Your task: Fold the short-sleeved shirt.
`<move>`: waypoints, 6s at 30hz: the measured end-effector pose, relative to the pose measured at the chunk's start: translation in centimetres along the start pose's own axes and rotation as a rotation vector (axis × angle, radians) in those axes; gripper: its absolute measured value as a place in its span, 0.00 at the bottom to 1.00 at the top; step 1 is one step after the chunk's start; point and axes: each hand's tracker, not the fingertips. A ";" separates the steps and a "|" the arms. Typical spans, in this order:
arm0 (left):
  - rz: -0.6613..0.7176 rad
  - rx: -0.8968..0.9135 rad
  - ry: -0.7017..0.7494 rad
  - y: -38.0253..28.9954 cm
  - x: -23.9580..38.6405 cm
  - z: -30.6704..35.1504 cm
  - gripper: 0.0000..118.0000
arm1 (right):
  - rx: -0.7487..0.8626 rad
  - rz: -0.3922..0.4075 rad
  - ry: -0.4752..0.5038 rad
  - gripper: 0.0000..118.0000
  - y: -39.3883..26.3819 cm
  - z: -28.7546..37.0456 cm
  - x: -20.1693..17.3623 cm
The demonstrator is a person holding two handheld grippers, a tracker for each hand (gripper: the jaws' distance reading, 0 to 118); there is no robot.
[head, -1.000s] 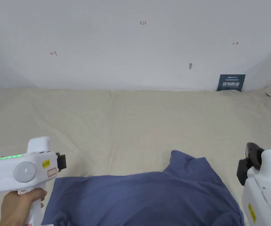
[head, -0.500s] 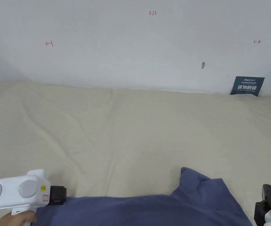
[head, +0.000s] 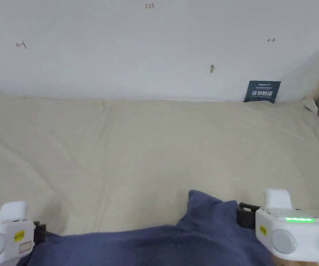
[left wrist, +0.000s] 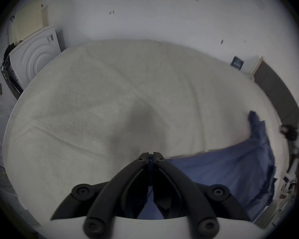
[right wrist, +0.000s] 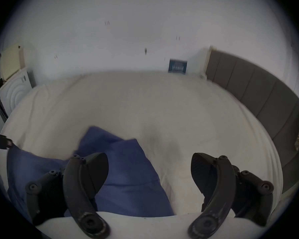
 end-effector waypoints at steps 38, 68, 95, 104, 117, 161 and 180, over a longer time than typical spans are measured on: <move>0.104 -0.010 -0.001 -15.7 -3.9 14.1 0.03 | 0.049 -0.072 0.236 0.00 -16.1 24.7 5.8; -0.039 0.618 -0.046 -13.8 6.3 28.4 0.79 | 0.548 -0.036 0.107 0.73 -10.1 35.7 -0.1; 0.177 0.357 -0.306 -13.9 1.4 25.5 0.00 | 0.689 0.047 0.062 0.00 -10.2 36.6 -5.0; 0.466 0.032 -0.409 -17.2 -9.4 18.9 0.15 | 0.610 0.056 0.054 0.00 -10.6 34.3 -6.6; 0.461 -0.147 -0.389 -19.6 -14.3 10.8 0.67 | 0.504 0.080 0.035 0.00 -11.2 31.5 -8.4; 0.121 -0.128 -0.293 -14.1 3.6 15.7 0.07 | 0.553 0.042 0.039 0.00 -11.0 33.9 -3.9; 0.134 -0.174 -0.373 -15.9 12.0 11.7 0.95 | 0.539 0.034 -0.013 0.00 -11.8 34.4 -1.2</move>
